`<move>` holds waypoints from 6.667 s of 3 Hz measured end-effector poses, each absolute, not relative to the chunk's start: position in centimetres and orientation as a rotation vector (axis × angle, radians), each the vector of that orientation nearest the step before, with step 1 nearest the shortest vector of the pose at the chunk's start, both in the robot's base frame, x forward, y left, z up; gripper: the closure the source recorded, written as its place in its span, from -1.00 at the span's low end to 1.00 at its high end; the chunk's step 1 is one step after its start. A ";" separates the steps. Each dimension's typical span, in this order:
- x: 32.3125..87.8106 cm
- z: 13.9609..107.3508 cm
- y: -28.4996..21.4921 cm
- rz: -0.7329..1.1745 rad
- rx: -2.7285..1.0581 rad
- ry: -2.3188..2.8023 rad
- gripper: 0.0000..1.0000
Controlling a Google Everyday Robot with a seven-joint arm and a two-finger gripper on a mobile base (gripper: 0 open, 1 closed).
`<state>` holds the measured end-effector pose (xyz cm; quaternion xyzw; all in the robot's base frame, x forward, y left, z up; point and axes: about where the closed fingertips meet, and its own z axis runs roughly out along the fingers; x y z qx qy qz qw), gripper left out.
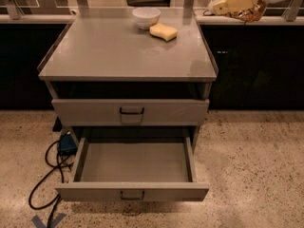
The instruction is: Place orange can into middle drawer
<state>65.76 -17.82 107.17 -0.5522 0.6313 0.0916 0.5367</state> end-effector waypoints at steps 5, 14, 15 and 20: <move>54.5 100.8 -11.7 0.183 -1.238 1.336 1.00; 53.2 64.5 4.2 0.573 -1.042 1.544 1.00; 56.7 63.2 -0.6 0.343 -1.017 1.629 1.00; 60.6 49.2 -3.0 0.241 -0.958 1.799 1.00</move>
Offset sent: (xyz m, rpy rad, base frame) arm -0.1561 0.0606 -0.2303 -0.0088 0.1264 0.0745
